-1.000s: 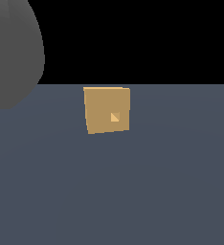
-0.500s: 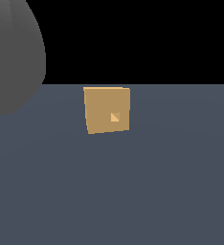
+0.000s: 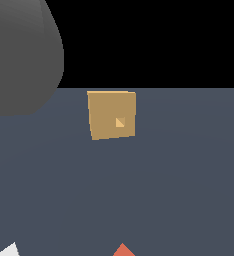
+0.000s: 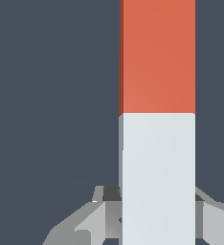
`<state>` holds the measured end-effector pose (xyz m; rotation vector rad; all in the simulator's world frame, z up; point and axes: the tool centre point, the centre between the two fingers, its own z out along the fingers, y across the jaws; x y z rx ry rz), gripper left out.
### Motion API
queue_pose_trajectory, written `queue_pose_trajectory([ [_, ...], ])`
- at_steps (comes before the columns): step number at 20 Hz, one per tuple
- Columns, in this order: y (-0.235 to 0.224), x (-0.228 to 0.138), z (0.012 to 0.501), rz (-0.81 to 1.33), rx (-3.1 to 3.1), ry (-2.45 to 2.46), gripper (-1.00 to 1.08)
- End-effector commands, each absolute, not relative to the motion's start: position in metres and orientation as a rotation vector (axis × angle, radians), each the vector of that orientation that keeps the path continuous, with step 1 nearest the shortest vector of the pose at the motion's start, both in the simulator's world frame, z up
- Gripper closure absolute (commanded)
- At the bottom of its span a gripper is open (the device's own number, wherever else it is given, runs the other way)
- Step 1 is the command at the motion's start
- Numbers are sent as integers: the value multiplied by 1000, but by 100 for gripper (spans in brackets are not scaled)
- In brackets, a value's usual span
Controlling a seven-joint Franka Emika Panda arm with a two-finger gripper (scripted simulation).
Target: Insert the peg into the horizontal hole in a box.
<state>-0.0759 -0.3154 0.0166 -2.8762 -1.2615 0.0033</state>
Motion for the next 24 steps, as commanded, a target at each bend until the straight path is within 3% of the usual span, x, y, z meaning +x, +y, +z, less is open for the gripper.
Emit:
queue_pose_trajectory([
  [1,-303,-62,20,1,-2848,-1328,108],
  [6,-256,-19,27,1,-2732,-1553,108],
  [13,-154,37,41,1,-2474,-1939,108],
  [24,4,58,60,0,-2031,-2399,108],
])
